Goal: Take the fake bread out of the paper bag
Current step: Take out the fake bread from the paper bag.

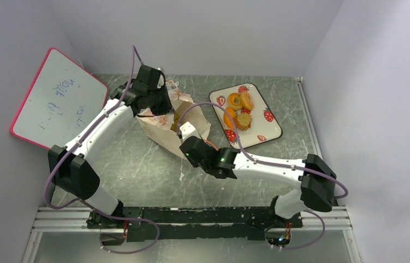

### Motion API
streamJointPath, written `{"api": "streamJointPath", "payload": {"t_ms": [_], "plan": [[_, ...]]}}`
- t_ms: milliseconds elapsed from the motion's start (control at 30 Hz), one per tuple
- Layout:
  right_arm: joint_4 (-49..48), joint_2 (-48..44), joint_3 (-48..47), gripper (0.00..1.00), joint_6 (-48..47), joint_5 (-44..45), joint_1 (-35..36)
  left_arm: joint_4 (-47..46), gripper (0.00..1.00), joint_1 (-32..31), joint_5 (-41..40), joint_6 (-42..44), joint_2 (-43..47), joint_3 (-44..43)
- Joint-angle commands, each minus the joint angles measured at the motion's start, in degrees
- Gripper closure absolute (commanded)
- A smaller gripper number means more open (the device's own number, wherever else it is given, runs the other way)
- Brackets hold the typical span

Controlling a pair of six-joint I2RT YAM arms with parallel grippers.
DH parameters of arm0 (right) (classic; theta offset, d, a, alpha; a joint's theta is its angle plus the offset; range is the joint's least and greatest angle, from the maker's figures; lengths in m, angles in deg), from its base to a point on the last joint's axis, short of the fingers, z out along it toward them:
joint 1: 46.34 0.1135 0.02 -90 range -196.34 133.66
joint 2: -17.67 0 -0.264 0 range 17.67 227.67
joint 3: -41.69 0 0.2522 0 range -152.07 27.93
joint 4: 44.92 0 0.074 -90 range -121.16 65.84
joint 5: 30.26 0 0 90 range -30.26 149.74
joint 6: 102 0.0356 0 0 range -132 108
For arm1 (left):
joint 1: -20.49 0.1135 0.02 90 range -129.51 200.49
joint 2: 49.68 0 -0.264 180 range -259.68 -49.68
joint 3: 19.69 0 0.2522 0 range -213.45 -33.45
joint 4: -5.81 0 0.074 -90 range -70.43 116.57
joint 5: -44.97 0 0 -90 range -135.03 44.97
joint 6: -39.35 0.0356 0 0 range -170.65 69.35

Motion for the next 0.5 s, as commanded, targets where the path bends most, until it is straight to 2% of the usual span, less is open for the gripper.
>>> {"api": "streamJointPath", "payload": {"t_ms": [0,267,333,467], "plan": [[-4.59,2.49,-2.76,0.59,-2.50,2.35,0.46,0.48,0.93,0.25,3.55,0.48,0.60,-1.37],[-6.56,7.14,-3.48,0.60,-3.85,7.55,0.48,-0.48,0.93,0.33,5.03,0.63,0.80,-0.49],[-7.37,7.07,-2.83,0.66,-3.96,8.70,0.47,-0.39,0.93,0.33,4.88,0.74,0.71,-0.57],[-8.34,5.71,-2.04,0.85,-4.07,9.09,0.39,-0.22,0.93,0.63,4.01,0.74,1.04,-0.33]]}}
